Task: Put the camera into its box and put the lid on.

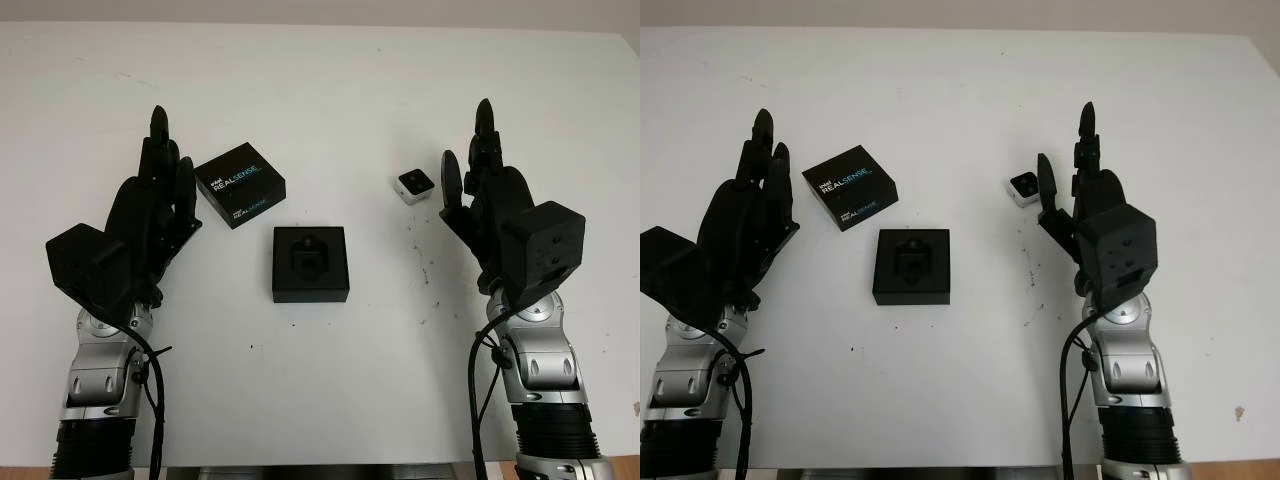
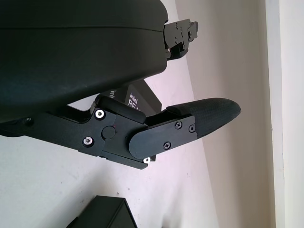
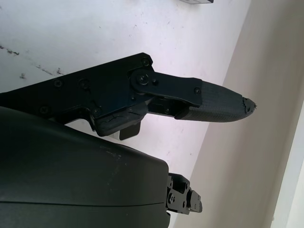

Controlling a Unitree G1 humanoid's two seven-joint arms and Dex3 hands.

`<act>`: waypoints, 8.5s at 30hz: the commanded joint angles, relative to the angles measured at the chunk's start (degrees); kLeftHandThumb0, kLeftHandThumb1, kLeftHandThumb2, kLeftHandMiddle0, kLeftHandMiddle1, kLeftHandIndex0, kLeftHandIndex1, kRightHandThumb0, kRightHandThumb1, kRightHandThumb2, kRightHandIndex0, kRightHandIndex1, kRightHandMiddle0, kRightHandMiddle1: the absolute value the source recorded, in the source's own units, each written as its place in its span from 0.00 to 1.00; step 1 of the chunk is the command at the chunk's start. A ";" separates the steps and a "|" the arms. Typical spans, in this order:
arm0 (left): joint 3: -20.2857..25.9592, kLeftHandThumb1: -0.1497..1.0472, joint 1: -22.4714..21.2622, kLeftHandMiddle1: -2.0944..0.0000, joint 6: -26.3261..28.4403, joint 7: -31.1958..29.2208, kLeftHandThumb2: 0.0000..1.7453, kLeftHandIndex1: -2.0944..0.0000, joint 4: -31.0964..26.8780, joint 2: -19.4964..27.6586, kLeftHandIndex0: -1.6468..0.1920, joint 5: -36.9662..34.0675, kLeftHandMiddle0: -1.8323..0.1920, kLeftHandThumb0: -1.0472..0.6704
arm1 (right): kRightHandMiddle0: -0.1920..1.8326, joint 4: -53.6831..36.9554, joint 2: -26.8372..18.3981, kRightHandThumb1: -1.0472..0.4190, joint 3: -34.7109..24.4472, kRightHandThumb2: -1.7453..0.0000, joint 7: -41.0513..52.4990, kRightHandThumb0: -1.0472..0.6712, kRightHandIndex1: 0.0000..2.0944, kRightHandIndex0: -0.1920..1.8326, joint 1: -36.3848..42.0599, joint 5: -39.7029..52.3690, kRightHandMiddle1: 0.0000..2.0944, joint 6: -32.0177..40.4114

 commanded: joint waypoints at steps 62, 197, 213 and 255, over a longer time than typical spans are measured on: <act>-0.18 1.00 -1.36 1.00 1.93 -2.30 0.40 1.00 0.07 2.01 1.00 0.35 1.00 0.14 | 0.29 42.02 0.85 0.13 6.65 0.97 -30.79 0.23 0.03 0.23 -13.79 -18.94 0.39 -10.19; -0.34 1.00 -2.22 1.00 1.91 -3.51 0.36 1.00 0.31 3.79 1.00 0.58 1.00 0.17 | 0.33 59.03 -2.08 0.00 11.48 0.95 -36.39 0.36 0.04 0.38 -16.70 -20.29 0.76 -22.13; -0.17 1.00 -1.75 1.00 1.60 -4.44 0.37 1.00 0.29 4.32 1.00 0.65 1.00 0.18 | 0.31 46.39 0.29 0.00 6.04 0.95 -27.73 0.36 0.02 0.34 -11.33 -11.01 0.84 -31.20; -0.22 1.00 -1.78 1.00 2.07 -3.84 0.37 1.00 0.37 4.28 1.00 1.13 1.00 0.17 | 0.32 16.05 6.58 0.00 9.79 0.92 8.24 0.29 0.02 0.19 2.35 0.67 0.81 -27.12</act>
